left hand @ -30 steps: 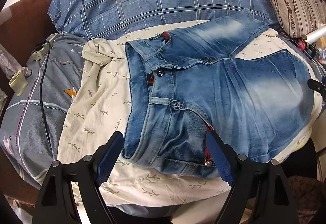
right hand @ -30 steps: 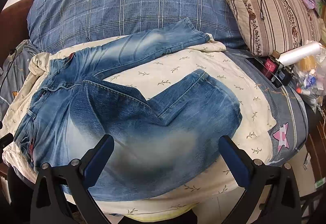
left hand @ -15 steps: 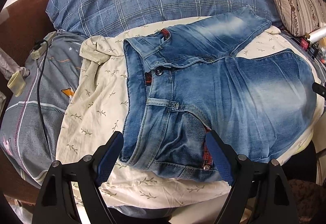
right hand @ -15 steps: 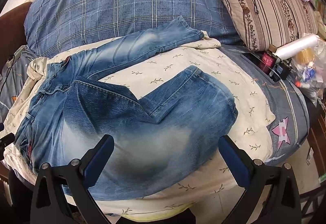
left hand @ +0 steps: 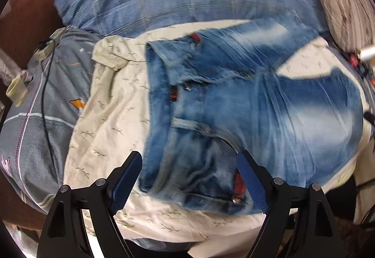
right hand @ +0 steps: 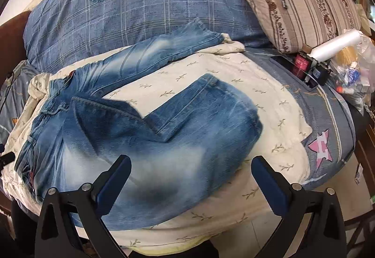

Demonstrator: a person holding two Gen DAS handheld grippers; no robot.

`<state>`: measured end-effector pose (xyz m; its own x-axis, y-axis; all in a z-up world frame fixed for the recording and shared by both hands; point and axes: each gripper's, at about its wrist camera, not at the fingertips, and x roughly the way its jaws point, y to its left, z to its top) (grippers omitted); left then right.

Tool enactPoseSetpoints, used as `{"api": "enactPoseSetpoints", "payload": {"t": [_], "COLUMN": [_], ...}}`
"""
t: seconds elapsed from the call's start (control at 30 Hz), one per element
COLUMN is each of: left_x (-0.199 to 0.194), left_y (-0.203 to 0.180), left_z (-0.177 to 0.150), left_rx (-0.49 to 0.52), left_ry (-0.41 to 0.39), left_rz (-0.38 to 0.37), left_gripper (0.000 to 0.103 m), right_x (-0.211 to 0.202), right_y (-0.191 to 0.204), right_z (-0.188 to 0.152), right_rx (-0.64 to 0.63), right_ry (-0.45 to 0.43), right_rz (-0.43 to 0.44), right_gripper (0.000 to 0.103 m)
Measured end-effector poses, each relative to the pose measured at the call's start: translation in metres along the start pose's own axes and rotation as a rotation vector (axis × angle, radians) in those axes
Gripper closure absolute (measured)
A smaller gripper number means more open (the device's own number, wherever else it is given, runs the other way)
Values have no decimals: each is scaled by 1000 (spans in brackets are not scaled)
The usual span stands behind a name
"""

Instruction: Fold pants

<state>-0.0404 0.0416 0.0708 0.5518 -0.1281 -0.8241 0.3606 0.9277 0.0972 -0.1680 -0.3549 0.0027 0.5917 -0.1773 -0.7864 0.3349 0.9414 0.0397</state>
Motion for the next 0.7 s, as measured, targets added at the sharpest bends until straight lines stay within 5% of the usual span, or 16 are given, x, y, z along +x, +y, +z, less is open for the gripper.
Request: {"api": "enactPoseSetpoints", "payload": {"t": [0.17, 0.3, 0.6, 0.67, 0.7], "left_x": [-1, 15, 79, 97, 104], "left_y": [52, 63, 57, 54, 52], "left_z": [23, 24, 8, 3, 2], "left_rx": [-161, -190, -235, -266, -274], "left_ry": [10, 67, 242, 288, 301], "left_rz": [31, 13, -238, -314, -314], "left_gripper": [20, 20, 21, 30, 38], "right_x": [2, 20, 82, 90, 91], "right_y": [-31, -67, -104, -95, -89], "right_z": [12, 28, 42, 37, 35], "right_rx": [68, 150, 237, 229, 208], "right_ry": [-28, 2, 125, 144, 135], "right_rz": [-12, 14, 18, 85, 100], "right_gripper": [0, 0, 2, 18, 51]}}
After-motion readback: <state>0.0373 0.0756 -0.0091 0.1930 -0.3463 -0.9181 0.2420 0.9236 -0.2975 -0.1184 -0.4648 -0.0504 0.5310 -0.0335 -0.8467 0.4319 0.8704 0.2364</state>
